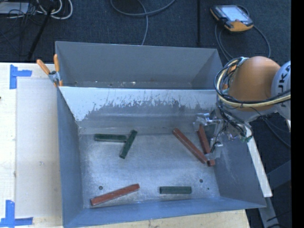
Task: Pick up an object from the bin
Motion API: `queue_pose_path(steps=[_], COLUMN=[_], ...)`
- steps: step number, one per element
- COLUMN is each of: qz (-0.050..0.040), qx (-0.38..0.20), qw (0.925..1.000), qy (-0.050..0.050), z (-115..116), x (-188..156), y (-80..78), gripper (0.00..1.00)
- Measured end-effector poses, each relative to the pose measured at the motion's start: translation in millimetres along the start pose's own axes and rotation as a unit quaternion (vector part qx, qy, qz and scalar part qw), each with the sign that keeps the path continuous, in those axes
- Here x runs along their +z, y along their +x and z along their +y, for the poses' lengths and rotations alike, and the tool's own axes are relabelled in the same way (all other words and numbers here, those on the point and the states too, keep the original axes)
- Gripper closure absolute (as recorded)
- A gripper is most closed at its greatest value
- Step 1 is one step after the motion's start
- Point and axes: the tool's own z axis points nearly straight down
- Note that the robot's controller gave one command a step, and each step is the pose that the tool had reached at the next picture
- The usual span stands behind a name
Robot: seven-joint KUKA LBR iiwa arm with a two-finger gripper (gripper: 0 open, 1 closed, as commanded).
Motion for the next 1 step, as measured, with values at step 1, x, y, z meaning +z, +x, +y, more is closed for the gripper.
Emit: queue_pose_path(steps=[1], qz=[-0.0015], qx=[0.136], qw=[0.9907], qy=[0.001], z=[21.5], x=[52.4], y=[29.4], gripper=[1.0])
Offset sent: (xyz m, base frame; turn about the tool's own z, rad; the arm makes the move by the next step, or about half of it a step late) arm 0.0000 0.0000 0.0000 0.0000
